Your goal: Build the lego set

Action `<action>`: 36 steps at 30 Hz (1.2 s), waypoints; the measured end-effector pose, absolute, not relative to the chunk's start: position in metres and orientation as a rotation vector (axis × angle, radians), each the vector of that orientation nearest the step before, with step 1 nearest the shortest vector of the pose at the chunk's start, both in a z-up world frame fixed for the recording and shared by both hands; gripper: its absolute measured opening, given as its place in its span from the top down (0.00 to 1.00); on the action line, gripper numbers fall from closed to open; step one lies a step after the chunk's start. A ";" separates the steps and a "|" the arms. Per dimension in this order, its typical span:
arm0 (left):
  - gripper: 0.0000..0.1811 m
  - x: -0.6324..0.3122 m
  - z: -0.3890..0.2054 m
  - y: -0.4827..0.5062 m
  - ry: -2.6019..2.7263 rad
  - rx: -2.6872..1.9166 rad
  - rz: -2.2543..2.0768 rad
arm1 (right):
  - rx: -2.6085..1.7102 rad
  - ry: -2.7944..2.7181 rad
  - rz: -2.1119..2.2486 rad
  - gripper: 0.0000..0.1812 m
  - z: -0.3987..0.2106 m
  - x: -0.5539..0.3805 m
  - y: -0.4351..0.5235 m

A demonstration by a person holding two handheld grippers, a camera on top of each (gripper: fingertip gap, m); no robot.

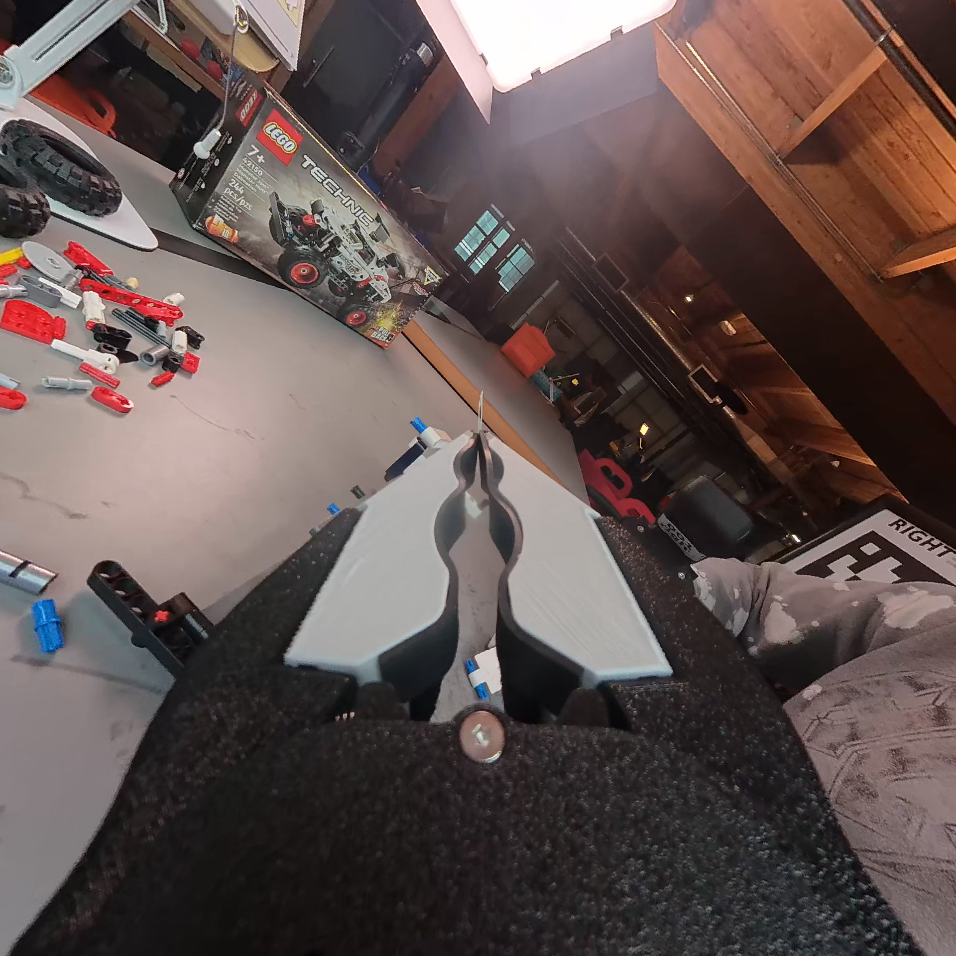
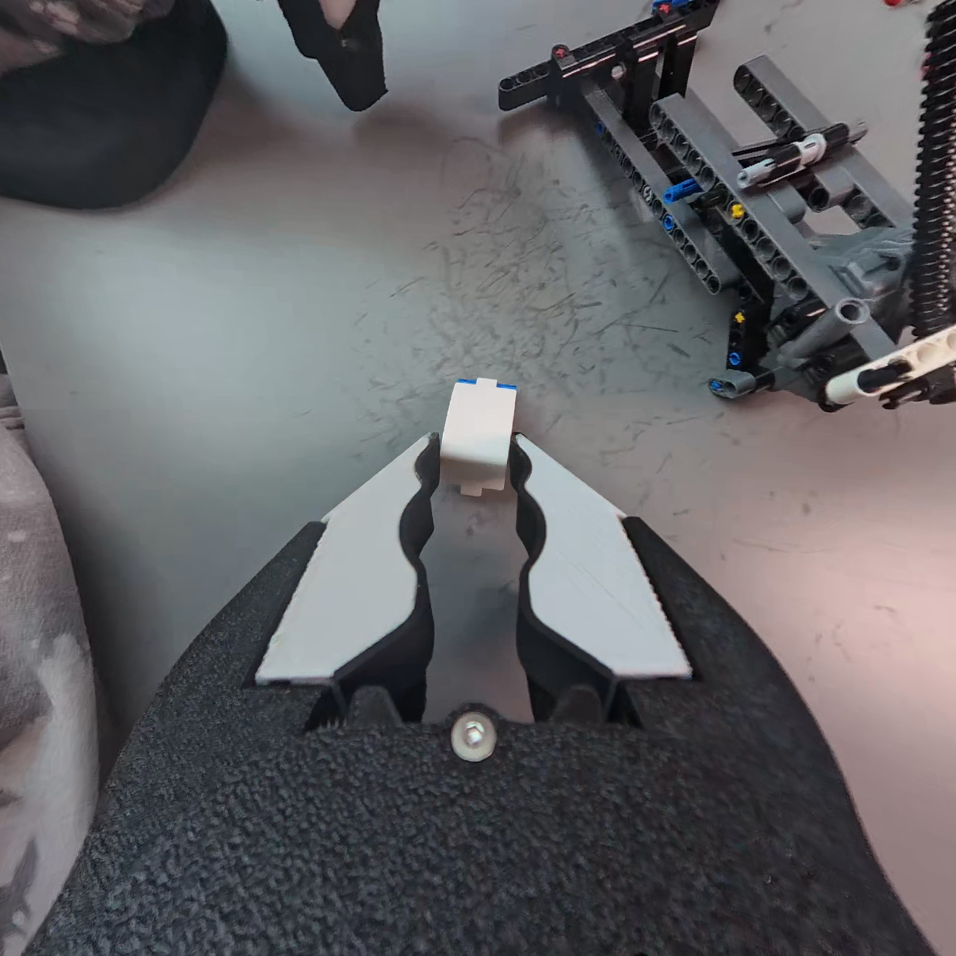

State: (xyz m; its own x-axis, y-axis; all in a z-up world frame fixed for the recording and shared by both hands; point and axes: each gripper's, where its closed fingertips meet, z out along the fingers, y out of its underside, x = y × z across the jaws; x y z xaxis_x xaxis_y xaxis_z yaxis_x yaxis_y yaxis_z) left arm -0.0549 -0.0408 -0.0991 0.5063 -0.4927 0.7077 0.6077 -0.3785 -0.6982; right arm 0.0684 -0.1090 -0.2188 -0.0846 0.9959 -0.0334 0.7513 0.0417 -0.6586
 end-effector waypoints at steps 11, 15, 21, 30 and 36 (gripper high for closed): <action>1.00 -0.041 -0.086 -0.047 -0.092 -1.474 -1.308 | -1.703 -1.519 0.880 0.65 -0.156 0.053 -0.074; 1.00 -0.031 -0.076 -0.053 -0.082 -1.406 -1.385 | -1.596 -1.443 1.130 0.73 -0.100 0.049 -0.064; 1.00 -0.017 -0.068 -0.061 -0.033 -1.366 -1.424 | -1.478 -1.363 1.448 0.91 -0.058 0.032 -0.061; 1.00 -0.007 -0.068 -0.066 0.015 -1.369 -1.429 | -1.495 -1.378 1.565 0.95 -0.067 0.000 -0.064; 1.00 -0.008 -0.072 -0.064 0.007 -1.376 -1.439 | -1.485 -1.387 1.549 0.97 -0.071 -0.006 -0.064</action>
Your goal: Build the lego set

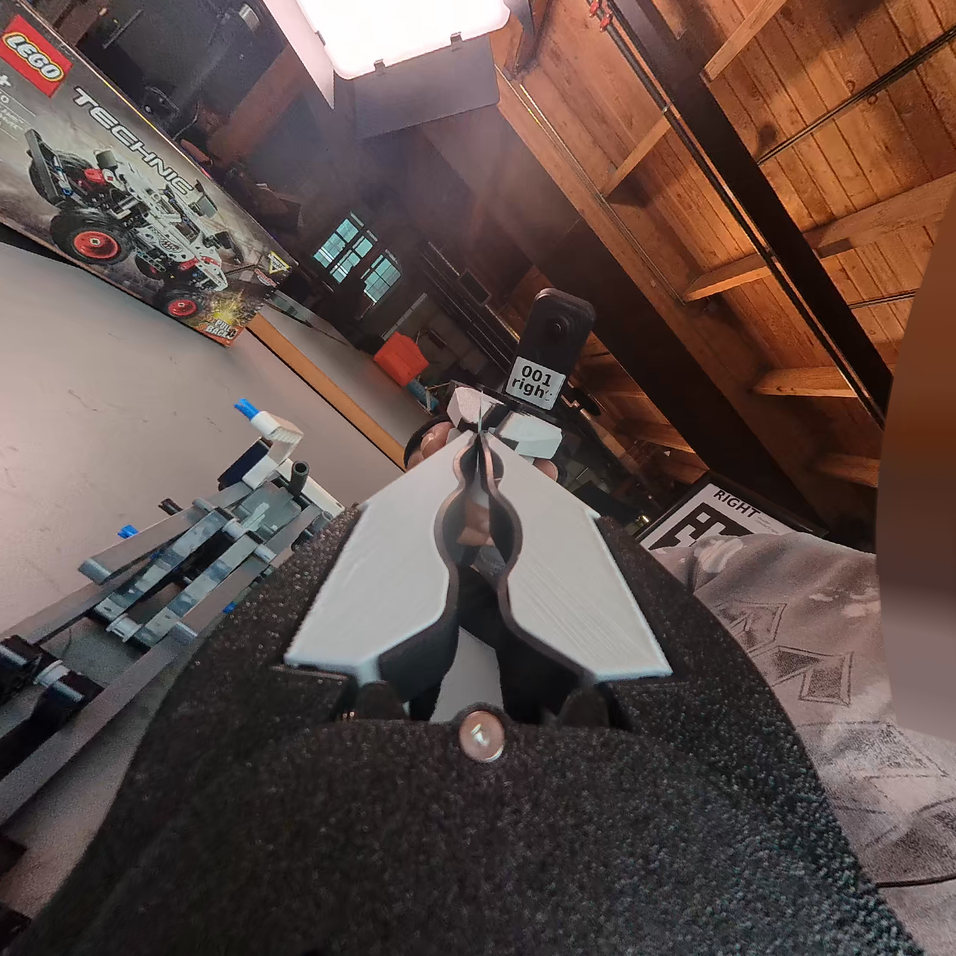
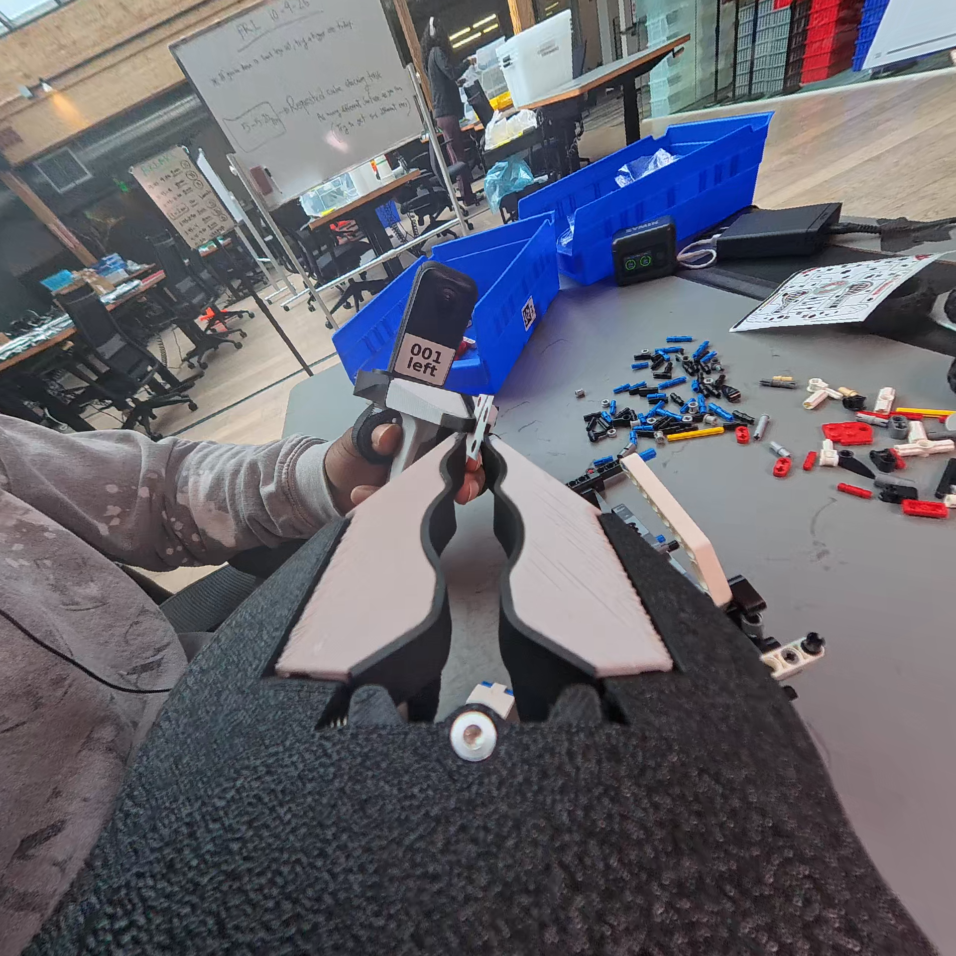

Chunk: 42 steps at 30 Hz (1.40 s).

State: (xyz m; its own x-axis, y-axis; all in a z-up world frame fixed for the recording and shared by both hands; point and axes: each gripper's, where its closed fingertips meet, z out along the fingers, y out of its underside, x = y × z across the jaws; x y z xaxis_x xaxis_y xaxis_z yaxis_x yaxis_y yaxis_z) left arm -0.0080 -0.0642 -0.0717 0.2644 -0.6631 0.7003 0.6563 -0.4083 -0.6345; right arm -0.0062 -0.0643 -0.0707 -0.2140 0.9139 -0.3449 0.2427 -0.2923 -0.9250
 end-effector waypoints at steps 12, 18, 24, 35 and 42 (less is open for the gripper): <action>1.00 -0.005 -0.075 -0.064 0.027 -1.403 -1.417 | -1.467 -1.388 1.555 0.98 -0.069 -0.004 -0.062; 1.00 0.009 -0.088 -0.068 0.223 -1.551 -1.238 | -1.464 -1.548 1.483 0.94 -0.063 0.005 -0.058; 1.00 0.017 -0.092 -0.071 0.304 -1.590 -1.178 | -1.475 -1.769 1.327 1.00 -0.081 0.010 -0.066; 0.83 0.001 -0.072 -0.071 0.202 -1.466 -1.260 | -1.392 -1.493 1.479 1.00 -0.052 0.007 -0.057; 0.87 0.005 -0.053 -0.078 0.153 -1.343 -1.374 | -1.328 -0.996 1.870 1.00 -0.020 0.010 -0.059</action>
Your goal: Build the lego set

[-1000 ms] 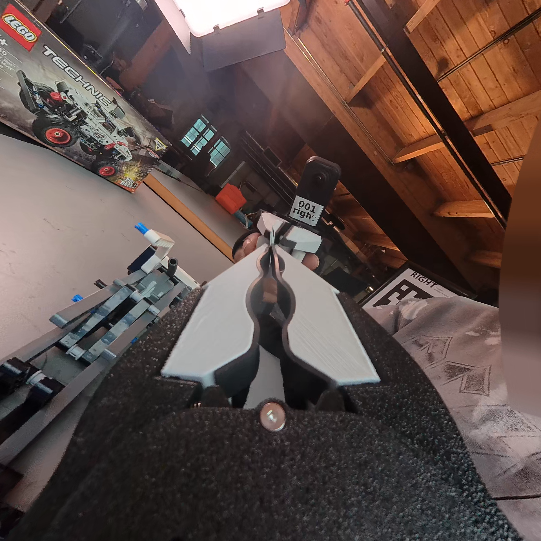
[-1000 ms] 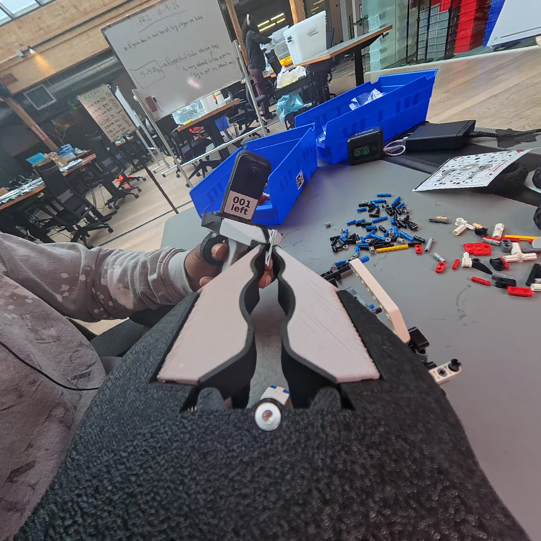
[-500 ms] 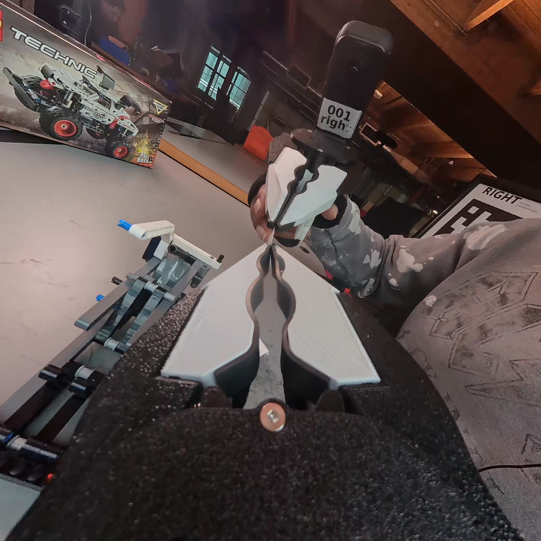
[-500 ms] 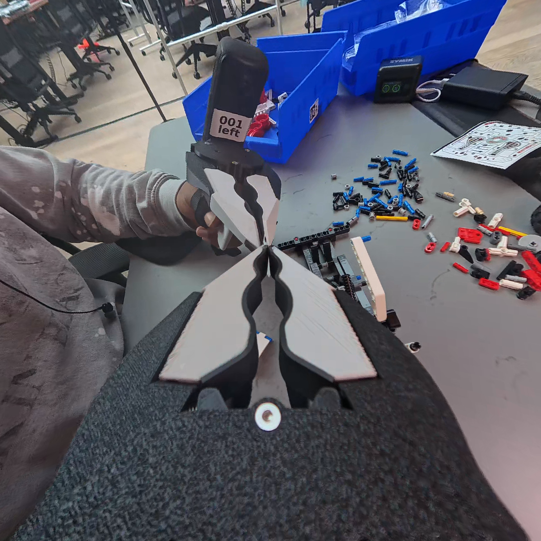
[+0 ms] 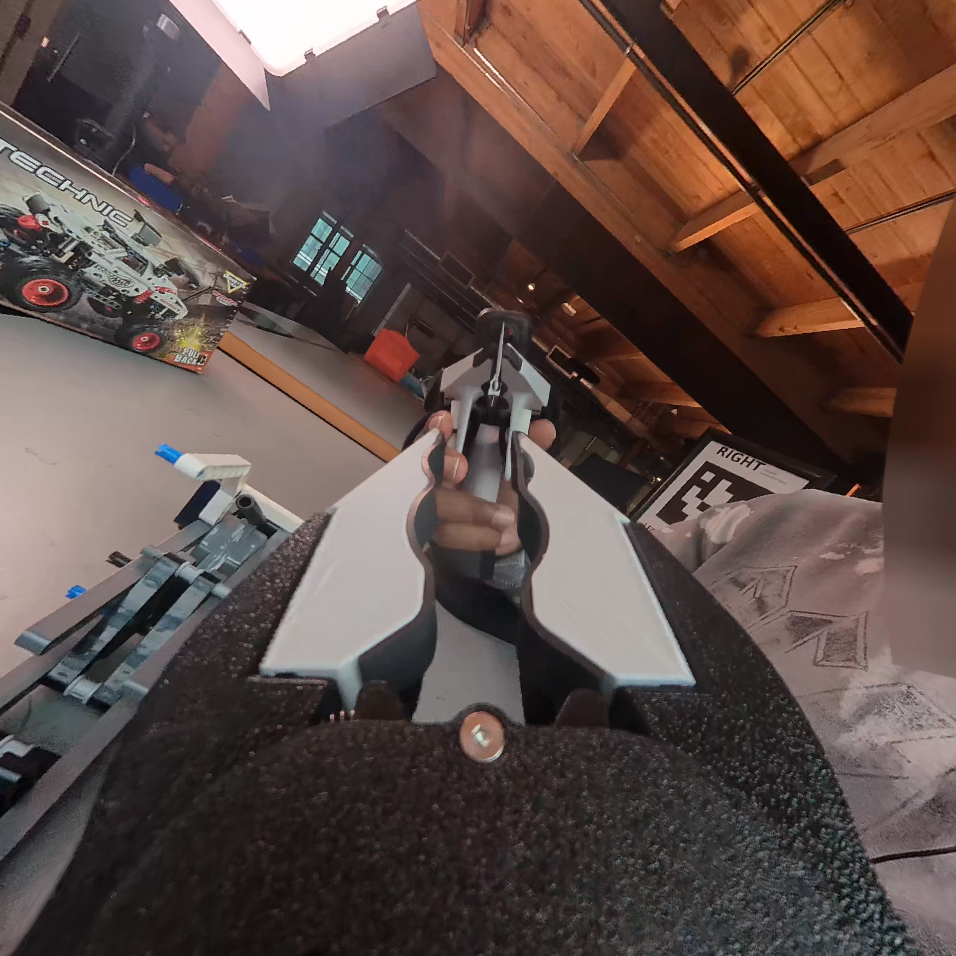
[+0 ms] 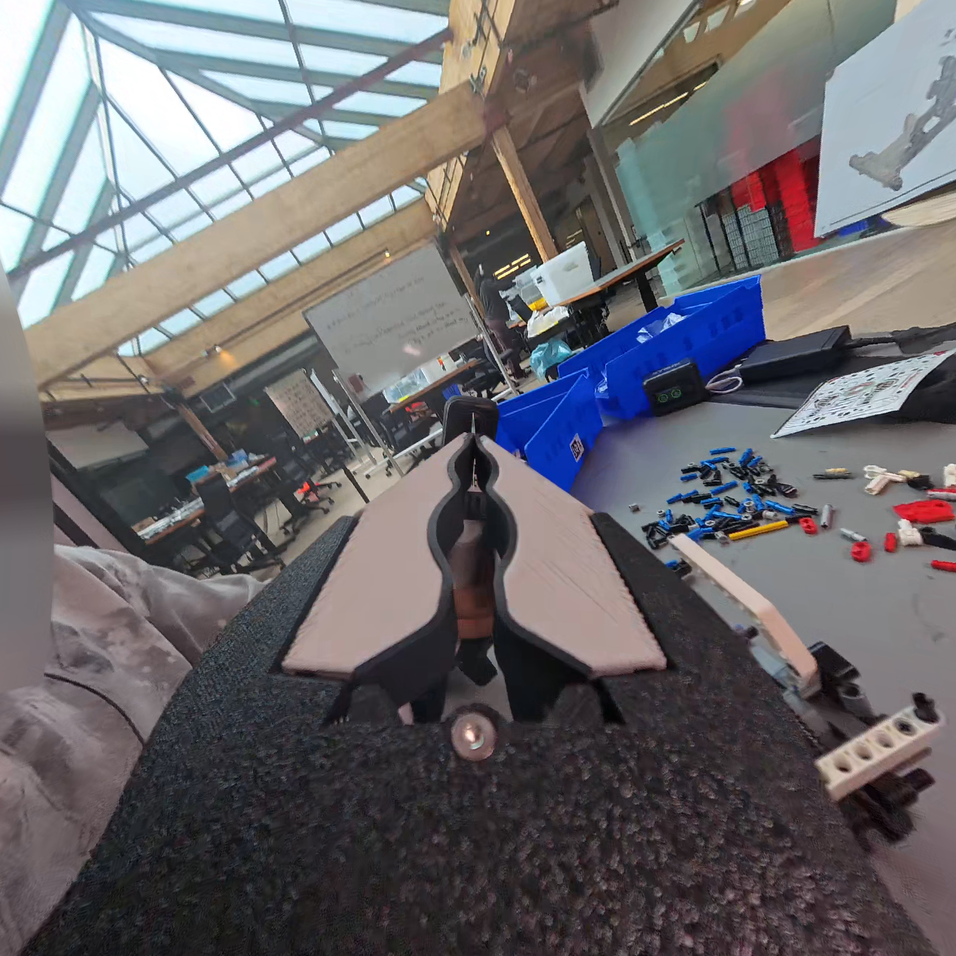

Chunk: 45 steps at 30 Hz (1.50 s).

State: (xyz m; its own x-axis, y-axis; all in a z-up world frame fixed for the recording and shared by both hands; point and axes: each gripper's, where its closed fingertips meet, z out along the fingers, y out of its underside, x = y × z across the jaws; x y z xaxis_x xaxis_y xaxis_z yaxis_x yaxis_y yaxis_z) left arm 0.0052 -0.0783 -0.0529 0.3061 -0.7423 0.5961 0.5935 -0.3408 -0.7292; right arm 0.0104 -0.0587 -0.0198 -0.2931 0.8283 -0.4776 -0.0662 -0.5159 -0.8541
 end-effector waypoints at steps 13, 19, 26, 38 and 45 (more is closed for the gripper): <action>0.95 0.009 -0.051 -0.082 0.174 -1.354 -1.350 | -1.327 -0.701 1.973 1.00 -0.034 0.011 -0.072; 1.00 0.008 -0.052 -0.081 0.181 -1.375 -1.328 | -1.319 -0.725 1.934 1.00 -0.035 0.012 -0.070; 1.00 0.004 -0.049 -0.084 0.219 -1.401 -1.314 | -1.299 -0.945 1.816 1.00 -0.030 0.017 -0.063; 0.91 0.017 -0.056 -0.083 0.232 -1.439 -1.297 | -1.305 -0.837 1.896 1.00 -0.034 0.013 -0.068; 0.97 0.010 -0.054 -0.081 0.194 -1.428 -1.300 | -1.300 -0.839 1.886 1.00 -0.035 0.010 -0.070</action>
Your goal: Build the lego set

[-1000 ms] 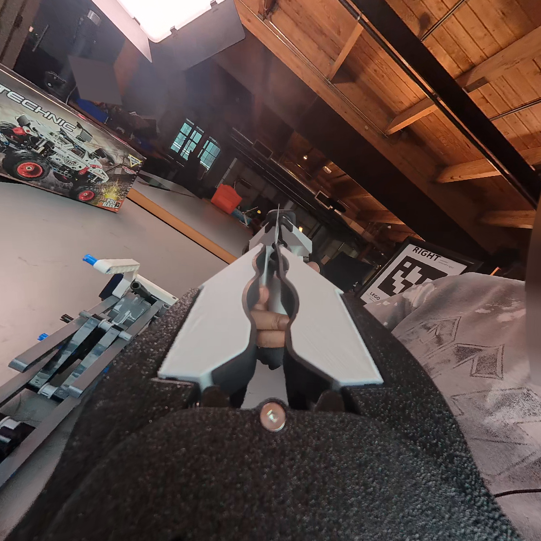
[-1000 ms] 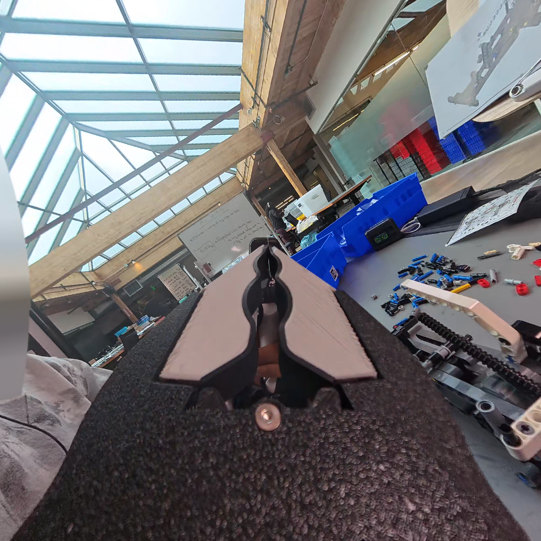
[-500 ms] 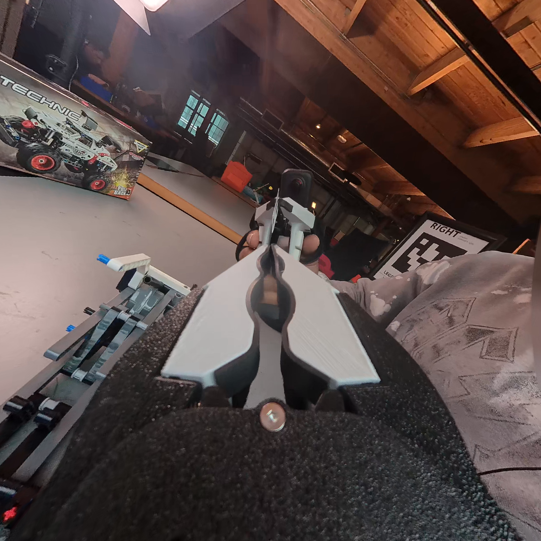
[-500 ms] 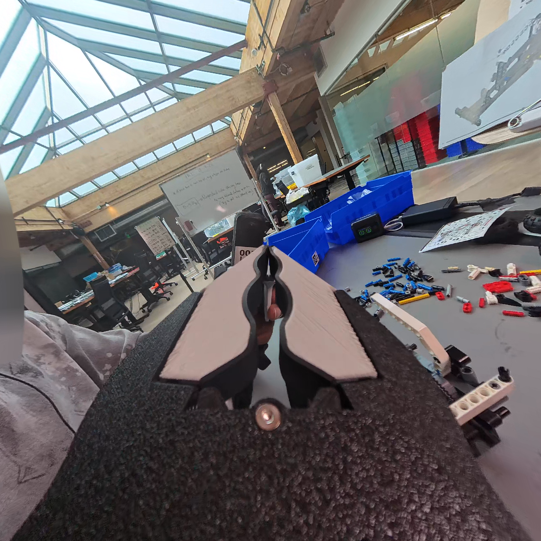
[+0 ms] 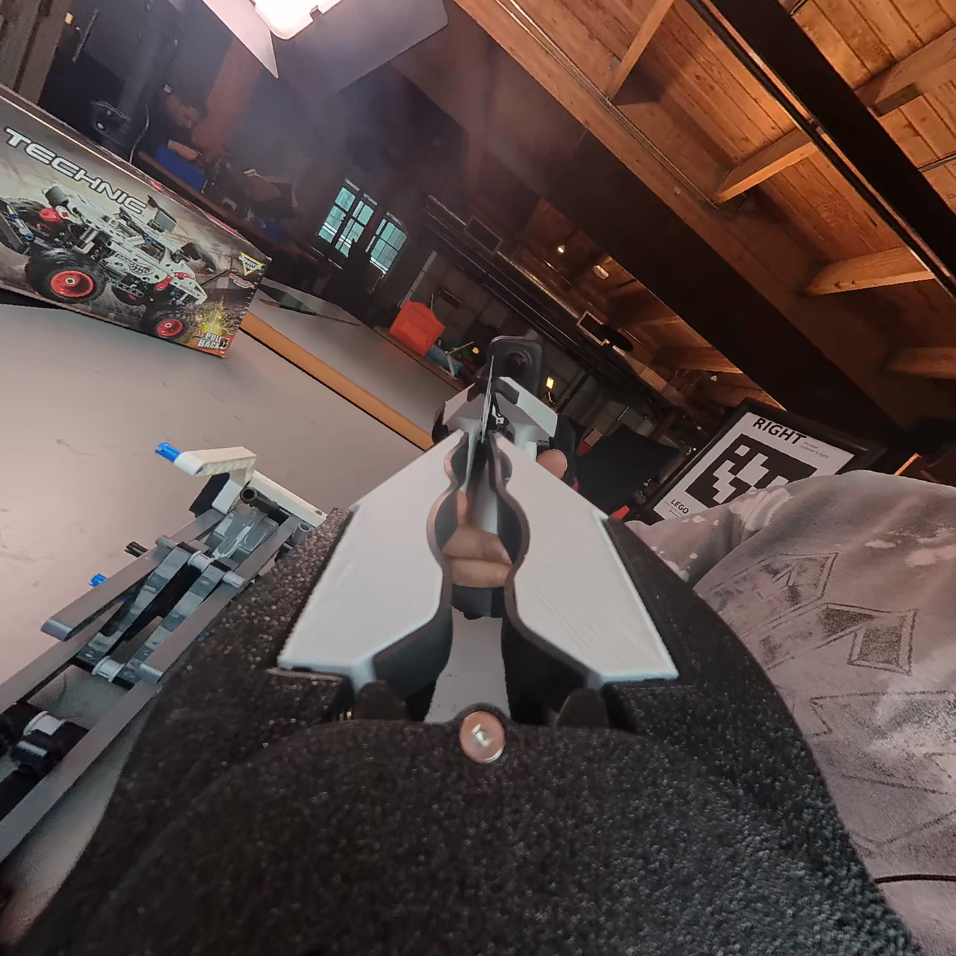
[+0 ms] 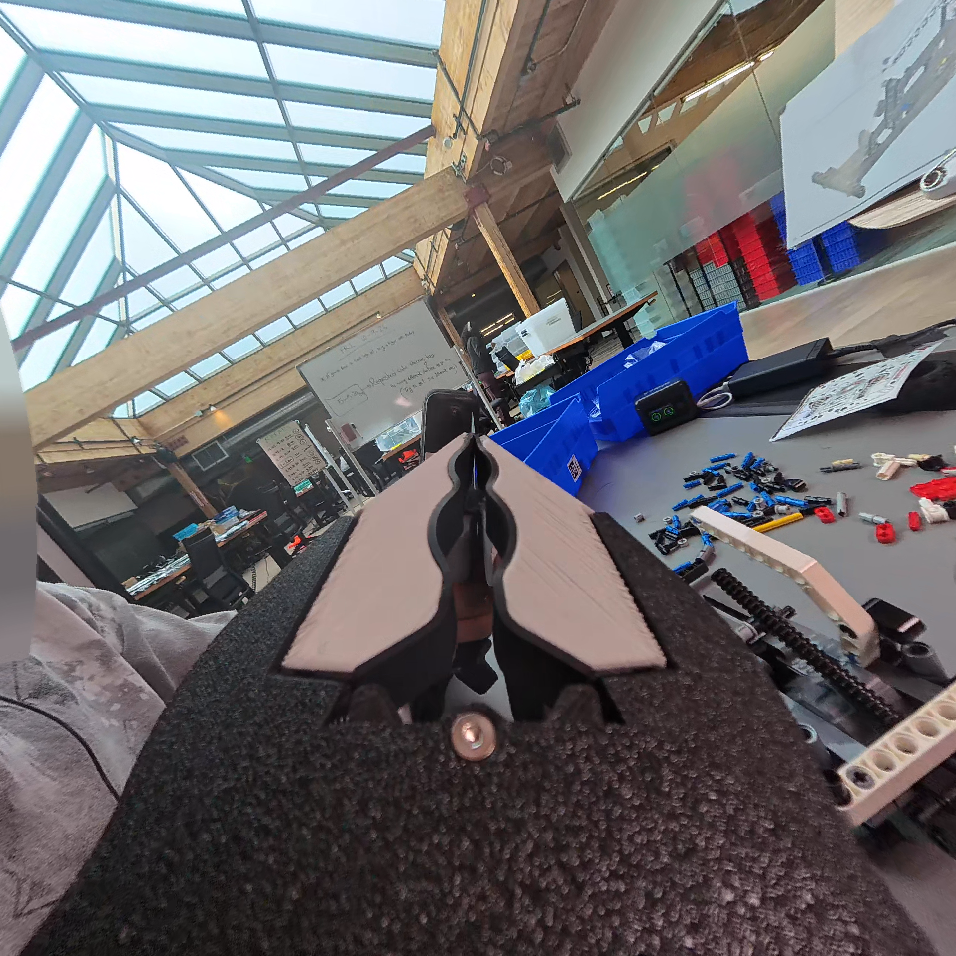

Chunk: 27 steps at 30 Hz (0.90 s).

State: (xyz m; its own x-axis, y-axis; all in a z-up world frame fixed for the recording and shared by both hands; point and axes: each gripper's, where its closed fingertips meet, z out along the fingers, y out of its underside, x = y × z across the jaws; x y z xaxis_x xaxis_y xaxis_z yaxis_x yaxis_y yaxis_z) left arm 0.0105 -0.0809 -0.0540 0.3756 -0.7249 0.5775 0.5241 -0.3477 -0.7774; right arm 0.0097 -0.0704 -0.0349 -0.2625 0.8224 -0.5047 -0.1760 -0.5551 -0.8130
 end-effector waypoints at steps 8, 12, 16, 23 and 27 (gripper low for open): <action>1.00 0.012 -0.056 -0.083 0.219 -1.462 -1.308 | -1.309 -0.845 1.873 1.00 -0.039 0.009 -0.069; 1.00 0.012 -0.058 -0.085 0.289 -1.494 -1.249 | -1.310 -0.941 1.834 0.98 -0.046 0.009 -0.071; 1.00 0.011 -0.056 -0.089 0.338 -1.501 -1.212 | -1.281 -1.041 1.834 0.92 -0.046 0.011 -0.079; 1.00 -0.004 -0.066 -0.085 0.394 -1.559 -1.083 | -1.306 -1.238 1.765 0.81 -0.059 0.014 -0.086; 1.00 0.002 -0.086 -0.087 0.488 -1.657 -1.045 | -1.251 -1.467 1.548 0.84 -0.065 0.025 -0.083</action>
State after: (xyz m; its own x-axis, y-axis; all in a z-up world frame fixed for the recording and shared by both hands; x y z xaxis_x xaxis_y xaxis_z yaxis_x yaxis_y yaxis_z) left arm 0.0020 -0.0865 -0.0865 0.5319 -0.7510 0.3913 0.1821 -0.3498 -0.9190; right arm 0.0250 -0.0834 -0.0652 -0.3274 0.9241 -0.1972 0.1475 -0.1562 -0.9767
